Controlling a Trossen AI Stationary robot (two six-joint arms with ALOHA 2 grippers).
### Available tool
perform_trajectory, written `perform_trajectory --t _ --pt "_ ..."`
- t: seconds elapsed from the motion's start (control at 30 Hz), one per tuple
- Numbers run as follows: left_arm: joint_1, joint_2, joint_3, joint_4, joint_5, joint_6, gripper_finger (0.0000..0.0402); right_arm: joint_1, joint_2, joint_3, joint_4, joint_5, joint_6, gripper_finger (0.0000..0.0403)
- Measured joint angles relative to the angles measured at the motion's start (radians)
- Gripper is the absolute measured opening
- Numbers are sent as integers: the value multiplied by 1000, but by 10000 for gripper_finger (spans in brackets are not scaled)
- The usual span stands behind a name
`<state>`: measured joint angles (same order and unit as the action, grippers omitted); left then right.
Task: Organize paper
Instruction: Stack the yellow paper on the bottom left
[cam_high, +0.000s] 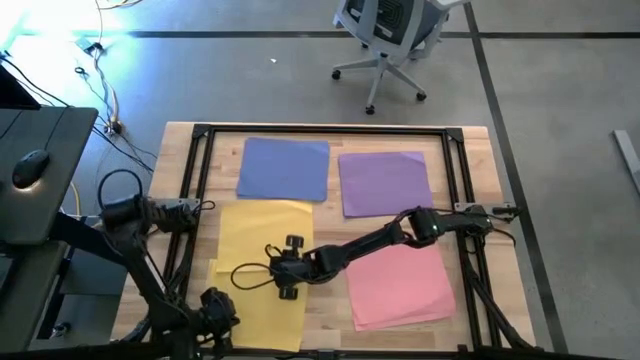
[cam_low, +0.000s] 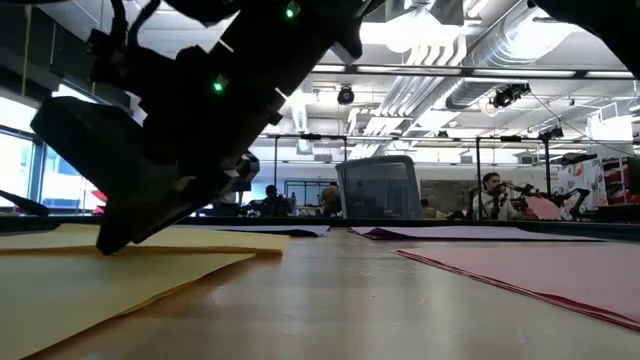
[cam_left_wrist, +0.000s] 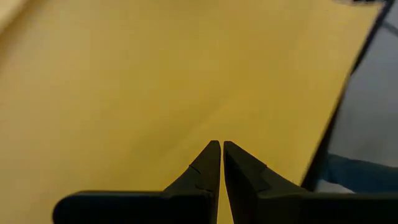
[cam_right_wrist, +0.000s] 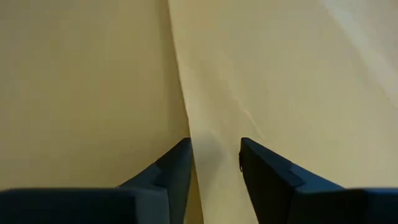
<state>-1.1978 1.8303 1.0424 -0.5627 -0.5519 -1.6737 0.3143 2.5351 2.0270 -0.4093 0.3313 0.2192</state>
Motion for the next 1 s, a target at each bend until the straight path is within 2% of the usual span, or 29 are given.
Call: perform_trajectory --t 0.2,0.27,0.63,1.0 --pt "17 60 3 18 0 0 0 -13 1 0 -12 -74 15 20" --pt "23 76 6 24 -10 -1 0 -13 1 2 -15 -84 42 7" --pt "59 105 5 10 -54 -27 0 35 6 121 -80 -104 177 0" --pt "70 105 3 -22 -55 -26 0 115 6 148 -97 -166 253 0"
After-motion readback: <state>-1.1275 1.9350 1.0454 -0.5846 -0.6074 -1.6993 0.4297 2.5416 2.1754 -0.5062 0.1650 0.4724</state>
